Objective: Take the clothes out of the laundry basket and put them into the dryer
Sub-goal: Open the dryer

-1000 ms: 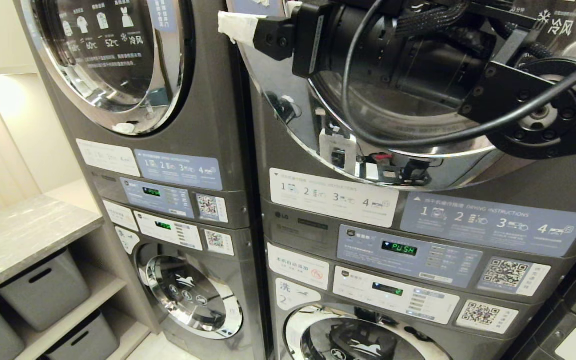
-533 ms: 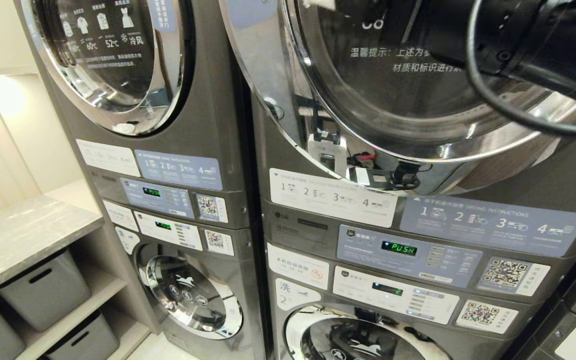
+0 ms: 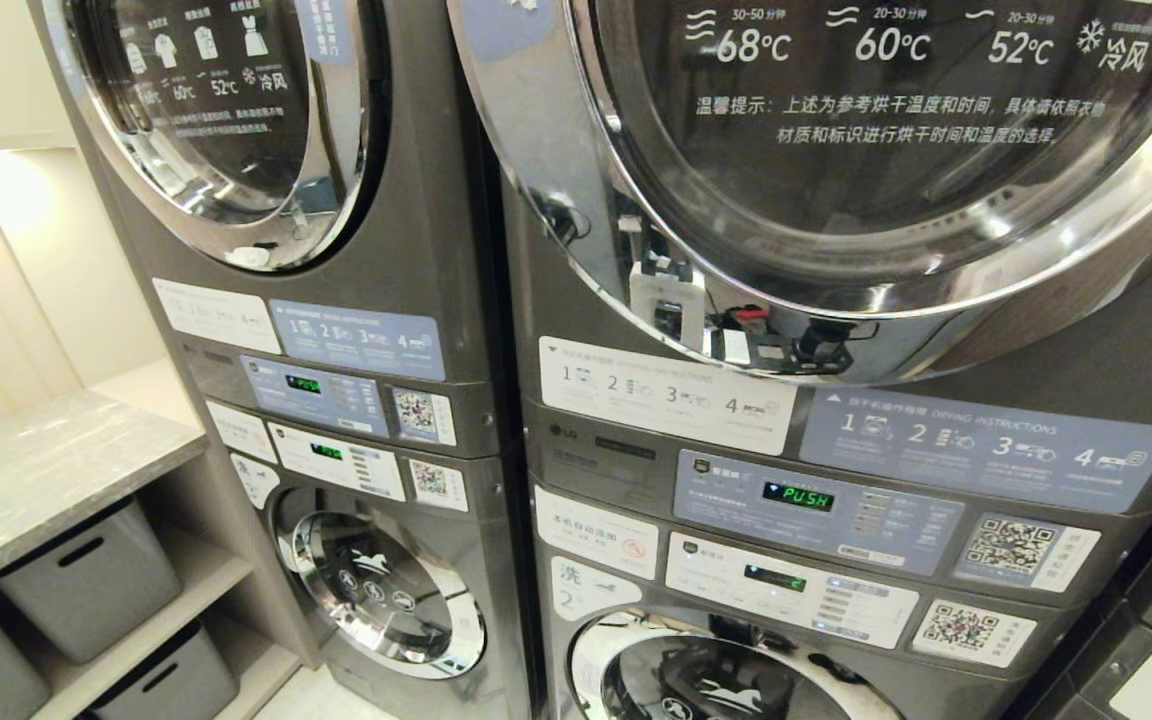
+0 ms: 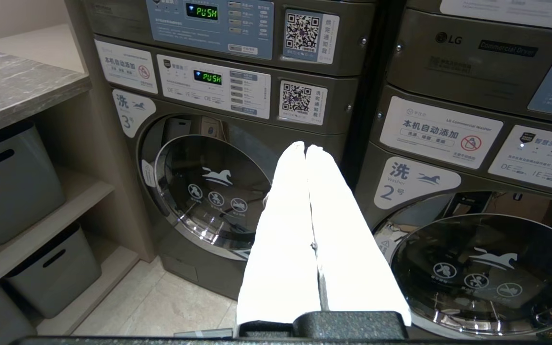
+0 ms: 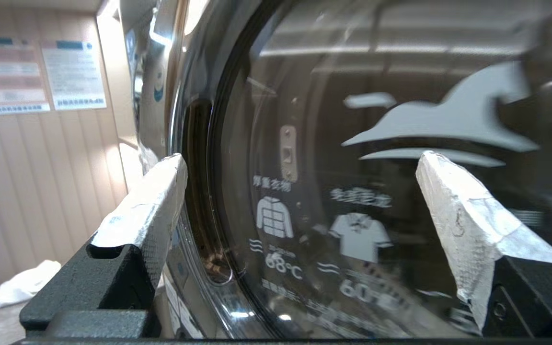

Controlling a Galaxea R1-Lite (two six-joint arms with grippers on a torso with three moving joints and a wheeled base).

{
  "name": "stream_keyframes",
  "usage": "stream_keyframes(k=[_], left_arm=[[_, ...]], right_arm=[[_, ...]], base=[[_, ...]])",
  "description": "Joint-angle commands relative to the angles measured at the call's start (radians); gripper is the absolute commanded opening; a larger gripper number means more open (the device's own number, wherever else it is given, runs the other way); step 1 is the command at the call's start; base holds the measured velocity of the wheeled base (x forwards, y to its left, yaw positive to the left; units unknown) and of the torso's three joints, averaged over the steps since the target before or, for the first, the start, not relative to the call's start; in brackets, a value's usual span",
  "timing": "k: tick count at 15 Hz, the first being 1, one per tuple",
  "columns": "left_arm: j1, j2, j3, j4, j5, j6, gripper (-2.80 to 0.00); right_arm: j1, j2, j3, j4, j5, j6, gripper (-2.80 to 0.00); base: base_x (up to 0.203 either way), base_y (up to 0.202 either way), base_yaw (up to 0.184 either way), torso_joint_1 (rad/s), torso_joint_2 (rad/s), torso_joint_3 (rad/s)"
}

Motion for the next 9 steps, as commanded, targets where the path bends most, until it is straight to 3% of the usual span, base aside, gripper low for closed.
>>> stream_keyframes(k=[1, 2, 6, 9], left_arm=[[0.0, 0.001, 0.0, 0.0, 0.0, -0.002, -2.8], [0.0, 0.0, 0.0, 0.0, 0.0, -0.002, -2.8], [0.0, 0.001, 0.0, 0.0, 0.0, -0.002, -2.8], [0.0, 0.0, 0.0, 0.0, 0.0, -0.002, -2.8]], right_arm=[[-0.001, -0.105, 0.009, 0.026, -0.003, 0.001, 0.0], [-0.001, -0.152, 0.029, 0.051, -0.004, 0.001, -2.8], [-0.013, -0.352, 0.152, 0.194, -0.03, 0.014, -2.8], [-0.054, -0.516, 0.464, 0.318, -0.101, 0.014, -2.8]], base=[[0.0, 0.0, 0.0, 0.0, 0.0, 0.0], [0.0, 0.0, 0.0, 0.0, 0.0, 0.0], [0.0, 0.0, 0.0, 0.0, 0.0, 0.0], [0.0, 0.0, 0.0, 0.0, 0.0, 0.0]])
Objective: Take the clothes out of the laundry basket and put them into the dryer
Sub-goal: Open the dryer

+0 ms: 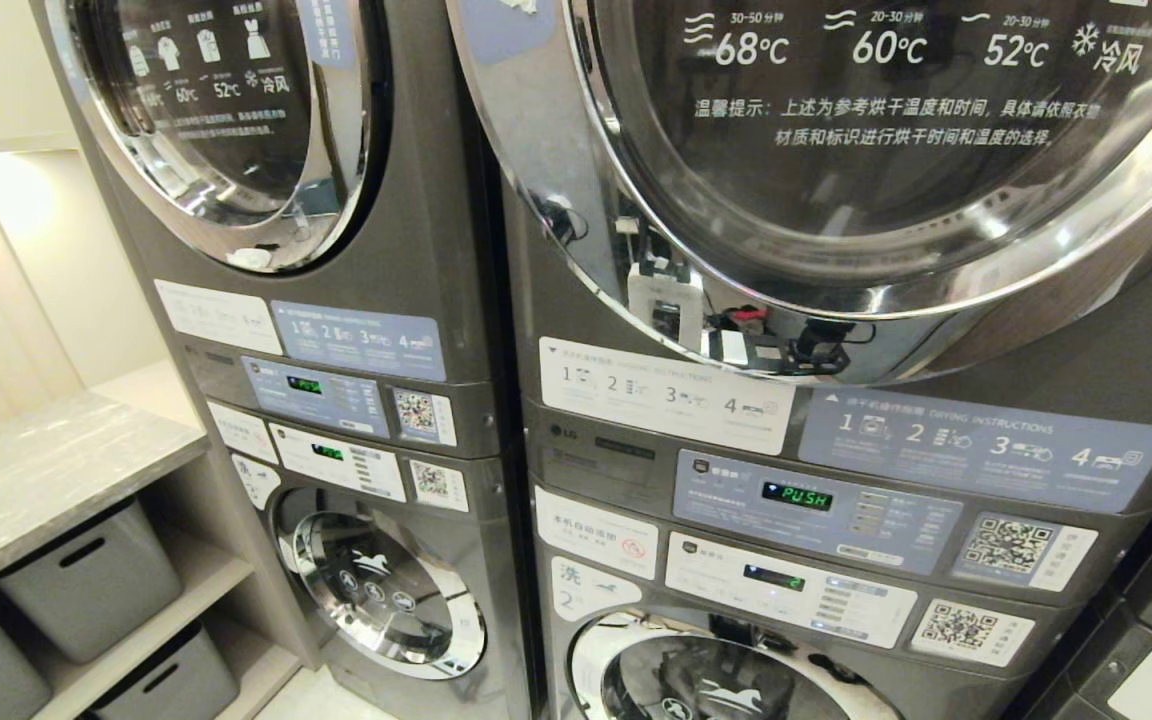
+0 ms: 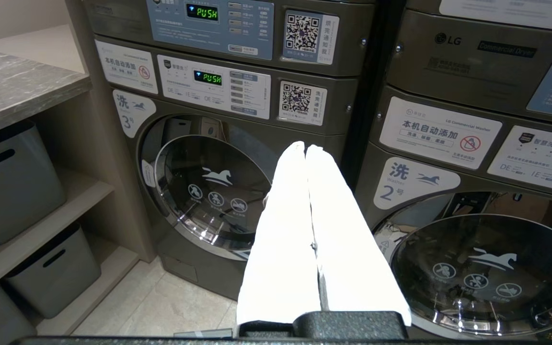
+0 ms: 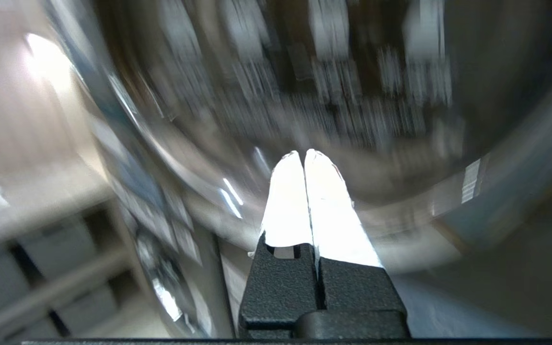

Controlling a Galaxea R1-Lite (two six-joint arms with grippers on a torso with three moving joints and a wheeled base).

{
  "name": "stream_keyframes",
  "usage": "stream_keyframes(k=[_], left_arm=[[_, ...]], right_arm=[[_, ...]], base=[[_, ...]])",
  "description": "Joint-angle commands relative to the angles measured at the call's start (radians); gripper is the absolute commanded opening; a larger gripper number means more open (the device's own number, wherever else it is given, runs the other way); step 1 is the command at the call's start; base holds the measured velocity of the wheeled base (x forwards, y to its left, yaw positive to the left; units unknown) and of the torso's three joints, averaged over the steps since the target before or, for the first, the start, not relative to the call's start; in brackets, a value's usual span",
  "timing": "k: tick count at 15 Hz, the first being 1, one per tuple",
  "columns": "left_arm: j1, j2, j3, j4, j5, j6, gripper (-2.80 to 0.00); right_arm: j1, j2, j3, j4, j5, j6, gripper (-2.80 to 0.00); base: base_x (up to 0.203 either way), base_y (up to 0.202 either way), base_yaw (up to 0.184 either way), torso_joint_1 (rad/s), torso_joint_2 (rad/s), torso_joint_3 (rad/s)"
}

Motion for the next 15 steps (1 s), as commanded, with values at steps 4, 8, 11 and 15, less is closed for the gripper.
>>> stream_keyframes(k=[4, 8, 11, 15], left_arm=[[0.0, 0.001, 0.0, 0.0, 0.0, 0.0, -2.8], [0.0, 0.001, 0.0, 0.0, 0.0, 0.0, -2.8], [0.0, 0.001, 0.0, 0.0, 0.0, 0.0, -2.8], [0.0, 0.001, 0.0, 0.0, 0.0, 0.0, -2.8]], right_arm=[[-0.071, -0.306, 0.597, 0.072, -0.093, 0.003, -2.8], [-0.106, -0.503, 1.025, 0.092, -0.137, -0.001, -2.8], [-0.112, -0.568, 1.15, 0.022, 0.056, 0.005, -2.8], [-0.445, -0.528, 1.237, -0.157, 0.325, -0.025, -2.8]], base=[[0.0, 0.0, 0.0, 0.0, 0.0, 0.0], [0.0, 0.0, 0.0, 0.0, 0.0, 0.0], [0.0, 0.0, 0.0, 0.0, 0.0, 0.0], [0.0, 0.0, 0.0, 0.0, 0.0, 0.0]])
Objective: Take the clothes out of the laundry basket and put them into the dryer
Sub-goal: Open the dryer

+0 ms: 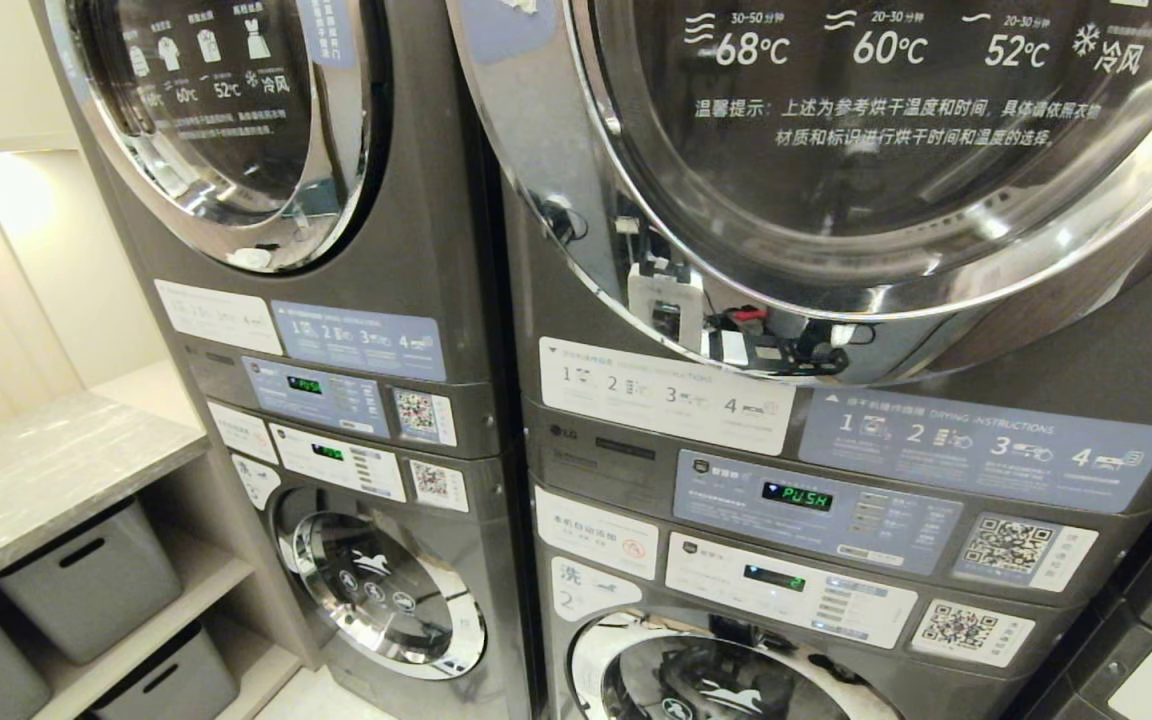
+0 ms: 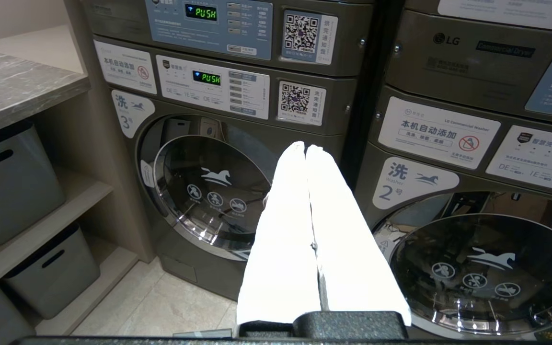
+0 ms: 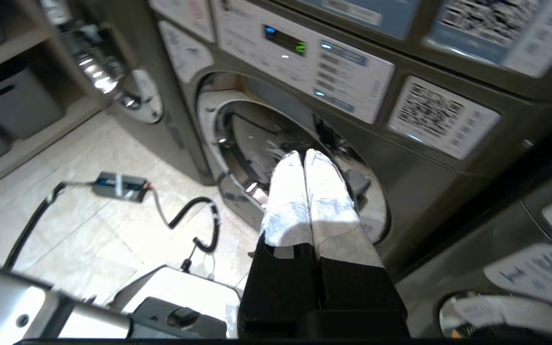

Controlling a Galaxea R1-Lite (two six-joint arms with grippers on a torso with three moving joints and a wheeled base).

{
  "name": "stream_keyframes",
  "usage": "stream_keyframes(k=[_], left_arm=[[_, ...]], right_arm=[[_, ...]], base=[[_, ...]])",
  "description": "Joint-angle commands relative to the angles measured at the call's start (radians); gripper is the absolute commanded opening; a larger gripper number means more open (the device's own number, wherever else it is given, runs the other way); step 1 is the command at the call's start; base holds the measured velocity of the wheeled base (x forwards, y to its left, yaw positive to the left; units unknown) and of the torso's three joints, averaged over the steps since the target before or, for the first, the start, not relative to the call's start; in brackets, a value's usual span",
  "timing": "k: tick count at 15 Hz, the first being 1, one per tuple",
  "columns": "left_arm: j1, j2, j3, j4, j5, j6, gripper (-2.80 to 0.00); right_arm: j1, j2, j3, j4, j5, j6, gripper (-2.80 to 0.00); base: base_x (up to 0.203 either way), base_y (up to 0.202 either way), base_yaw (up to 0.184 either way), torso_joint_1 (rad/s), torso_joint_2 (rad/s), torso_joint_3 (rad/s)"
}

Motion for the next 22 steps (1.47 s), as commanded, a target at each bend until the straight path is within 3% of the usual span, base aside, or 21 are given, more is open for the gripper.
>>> stream_keyframes(k=[1, 3, 6, 8, 9, 10, 22], left_arm=[[0.001, 0.0, 0.0, 0.0, 0.0, 0.0, -2.8], [0.001, 0.0, 0.0, 0.0, 0.0, 0.0, -2.8], [-0.001, 0.0, 0.0, 0.0, 0.0, 0.0, -2.8], [0.0, 0.0, 0.0, 0.0, 0.0, 0.0, -2.8], [0.001, 0.001, 0.0, 0.0, 0.0, 0.001, -2.8], [0.0, 0.0, 0.0, 0.0, 0.0, 0.0, -2.8], [0.001, 0.0, 0.0, 0.001, 0.0, 0.0, -2.8]], right_arm=[[-0.153, -0.014, 0.011, -0.004, 0.044, -0.013, -2.8], [-0.251, -0.112, 0.018, -0.023, 0.075, -0.043, -2.8], [-0.256, -0.367, 0.012, 0.0, 0.082, -0.062, -2.8], [-0.255, -0.453, 0.013, 0.032, 0.043, -0.082, -2.8], [-0.254, -0.45, 0.026, 0.062, -0.019, -0.096, -2.8], [-0.253, -0.447, 0.028, 0.069, -0.029, -0.108, -2.8], [-0.253, -0.447, 0.029, 0.072, -0.027, -0.137, -2.8]], base=[[0.0, 0.0, 0.0, 0.0, 0.0, 0.0], [0.0, 0.0, 0.0, 0.0, 0.0, 0.0], [0.0, 0.0, 0.0, 0.0, 0.0, 0.0], [0.0, 0.0, 0.0, 0.0, 0.0, 0.0], [0.0, 0.0, 0.0, 0.0, 0.0, 0.0], [0.0, 0.0, 0.0, 0.0, 0.0, 0.0], [0.0, 0.0, 0.0, 0.0, 0.0, 0.0]])
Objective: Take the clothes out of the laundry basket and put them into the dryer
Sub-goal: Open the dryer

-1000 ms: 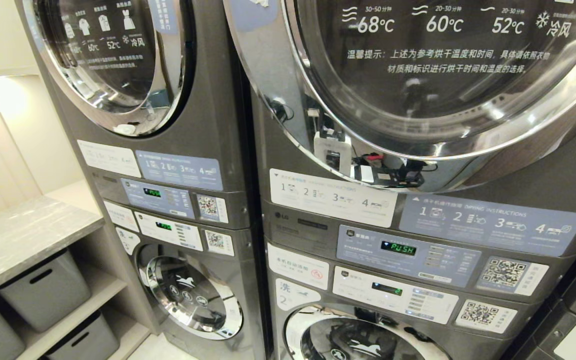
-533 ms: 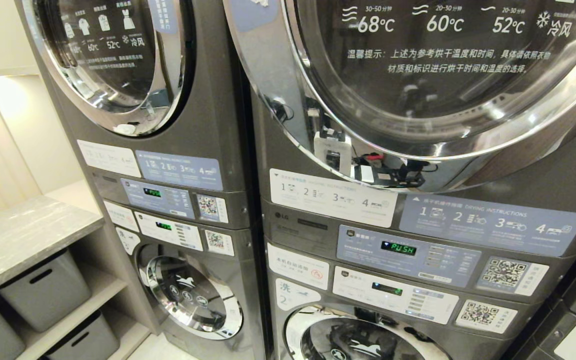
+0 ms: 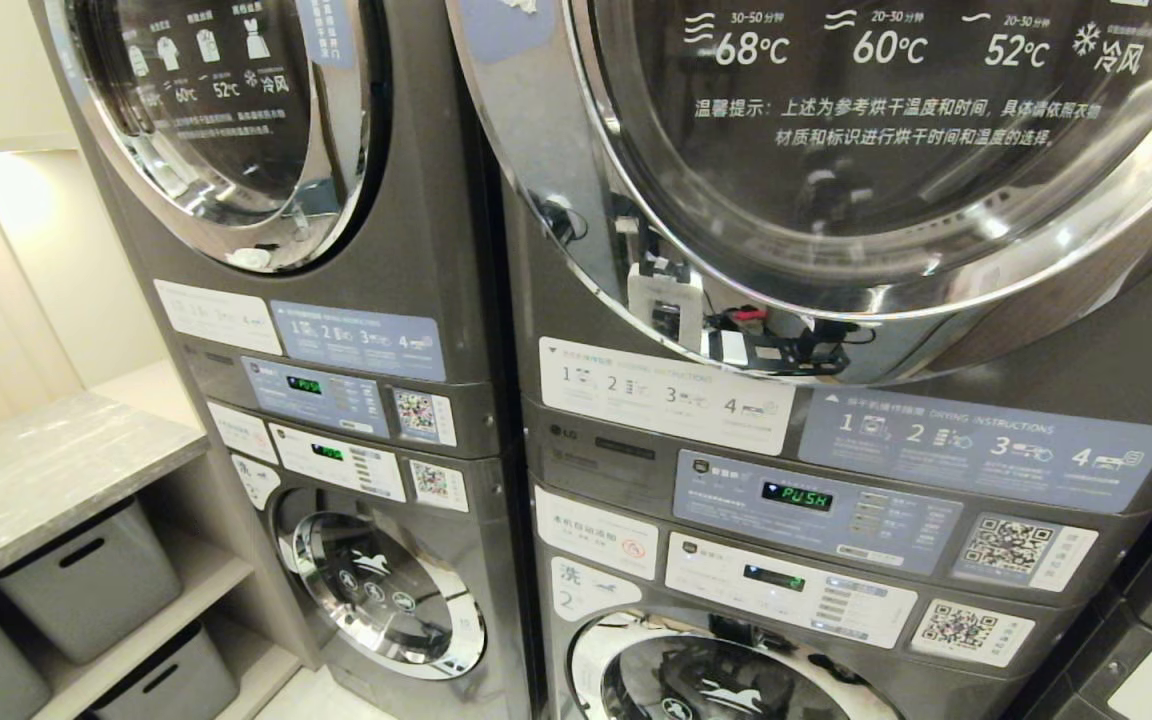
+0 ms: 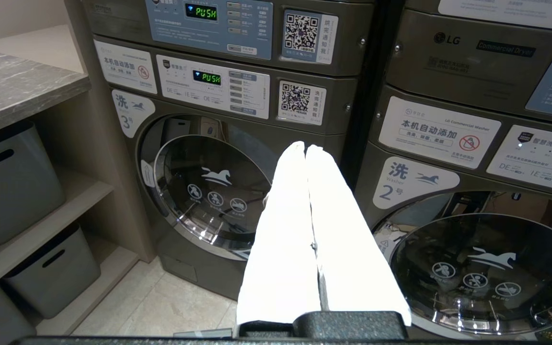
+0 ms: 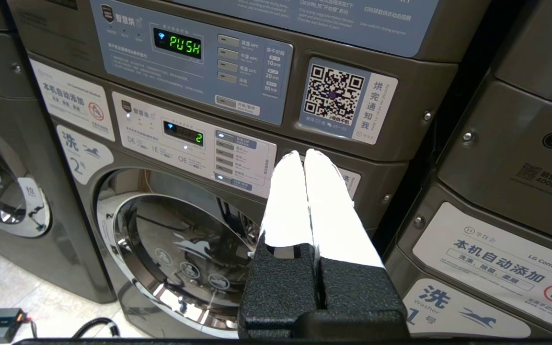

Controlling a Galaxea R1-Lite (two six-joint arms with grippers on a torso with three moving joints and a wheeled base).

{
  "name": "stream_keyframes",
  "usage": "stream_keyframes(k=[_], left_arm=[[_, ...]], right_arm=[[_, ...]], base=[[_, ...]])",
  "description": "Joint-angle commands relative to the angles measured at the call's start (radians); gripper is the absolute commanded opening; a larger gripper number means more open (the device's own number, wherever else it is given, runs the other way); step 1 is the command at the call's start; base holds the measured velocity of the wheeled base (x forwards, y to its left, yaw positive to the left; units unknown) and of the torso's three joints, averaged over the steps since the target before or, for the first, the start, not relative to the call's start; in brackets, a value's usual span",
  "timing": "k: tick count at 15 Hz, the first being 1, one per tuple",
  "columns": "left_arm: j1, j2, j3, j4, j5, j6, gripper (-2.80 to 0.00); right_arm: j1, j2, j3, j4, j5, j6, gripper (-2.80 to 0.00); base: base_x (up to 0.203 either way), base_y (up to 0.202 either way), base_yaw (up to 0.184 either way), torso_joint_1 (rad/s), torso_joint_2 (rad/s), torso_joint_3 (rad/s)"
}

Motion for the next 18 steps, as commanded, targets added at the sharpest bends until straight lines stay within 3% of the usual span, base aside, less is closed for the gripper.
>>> stream_keyframes(k=[1, 6, 15, 18], left_arm=[[0.001, 0.001, 0.0, 0.0, 0.0, 0.0, -2.8], [0.001, 0.0, 0.0, 0.0, 0.0, 0.0, -2.8], [0.0, 0.001, 0.0, 0.0, 0.0, 0.0, -2.8], [0.001, 0.0, 0.0, 0.0, 0.0, 0.0, -2.8]], right_arm=[[0.0, 0.0, 0.0, 0.0, 0.001, 0.001, -2.8], [0.0, 0.0, 0.0, -0.001, 0.001, 0.01, -2.8], [0.0, 0.0, 0.0, -0.001, -0.001, 0.013, -2.8], [0.0, 0.0, 0.0, -0.001, -0.001, 0.014, -2.8]], base=[[0.0, 0.0, 0.0, 0.0, 0.0, 0.0], [0.0, 0.0, 0.0, 0.0, 0.0, 0.0], [-0.002, 0.006, -0.162, 0.003, 0.0, 0.002], [0.001, 0.0, -0.072, 0.002, 0.0, 0.0]])
